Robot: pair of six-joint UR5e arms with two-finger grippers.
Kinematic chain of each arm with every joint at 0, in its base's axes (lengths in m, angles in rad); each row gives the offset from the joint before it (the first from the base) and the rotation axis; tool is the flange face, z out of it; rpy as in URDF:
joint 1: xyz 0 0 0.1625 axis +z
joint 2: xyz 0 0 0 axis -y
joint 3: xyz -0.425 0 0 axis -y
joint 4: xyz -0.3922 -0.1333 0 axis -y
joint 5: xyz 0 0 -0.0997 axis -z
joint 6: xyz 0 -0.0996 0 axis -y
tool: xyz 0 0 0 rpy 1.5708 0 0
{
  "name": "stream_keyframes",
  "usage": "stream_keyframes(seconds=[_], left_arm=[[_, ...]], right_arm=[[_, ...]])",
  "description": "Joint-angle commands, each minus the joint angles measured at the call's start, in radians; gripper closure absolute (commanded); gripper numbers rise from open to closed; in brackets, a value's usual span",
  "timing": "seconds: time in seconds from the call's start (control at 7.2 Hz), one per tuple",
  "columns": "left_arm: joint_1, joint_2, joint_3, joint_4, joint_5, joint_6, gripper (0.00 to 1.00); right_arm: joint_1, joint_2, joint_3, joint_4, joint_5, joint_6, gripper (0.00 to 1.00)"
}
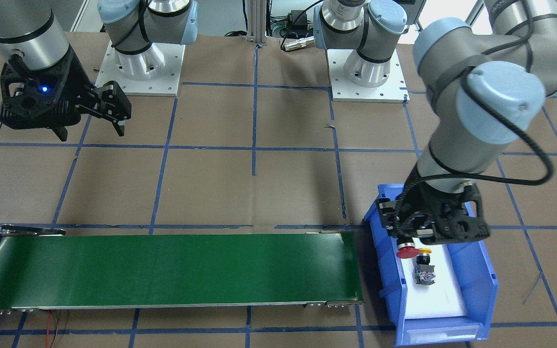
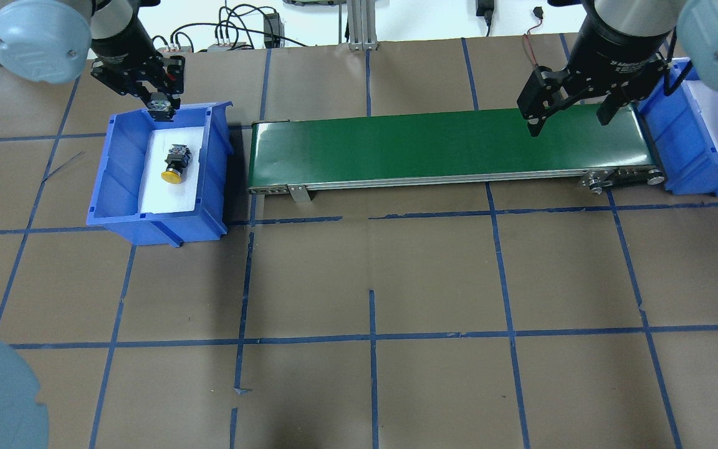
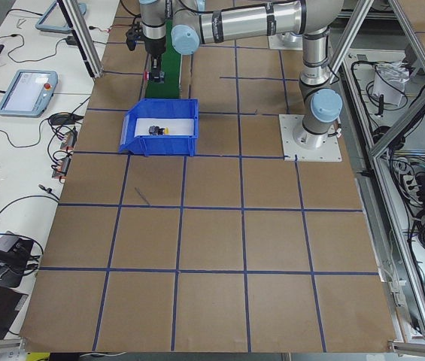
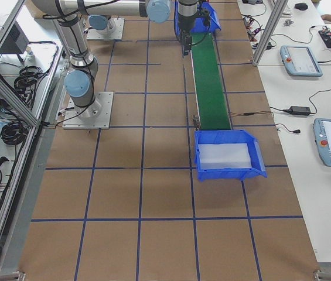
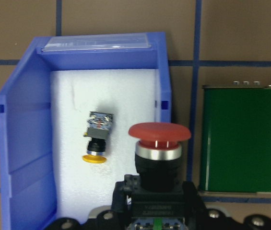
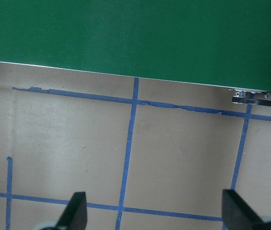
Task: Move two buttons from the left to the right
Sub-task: 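Carry the switch to the conveyor's near end and release it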
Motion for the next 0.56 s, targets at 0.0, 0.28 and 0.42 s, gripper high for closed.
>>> stream_keyframes(seconds=[0.0, 0.28, 0.42], left_arm=[[-0.103, -0.04, -0.004, 0.033, -0.003, -0.129, 0.79], [-0.108, -0.115, -0.042, 0.209, 0.0, -0.14, 0.79], [-0.108, -0.134, -0.062, 0.245, -0.002, -0.14, 0.79]], right_arm=[[0.002, -0.002, 0.0, 0.0, 0.001, 0.001, 0.0], [0.002, -0.007, 0.011, 0.0, 0.002, 0.001, 0.0], [0.002, -0.008, 0.022, -0.001, 0.002, -0.001, 0.0]])
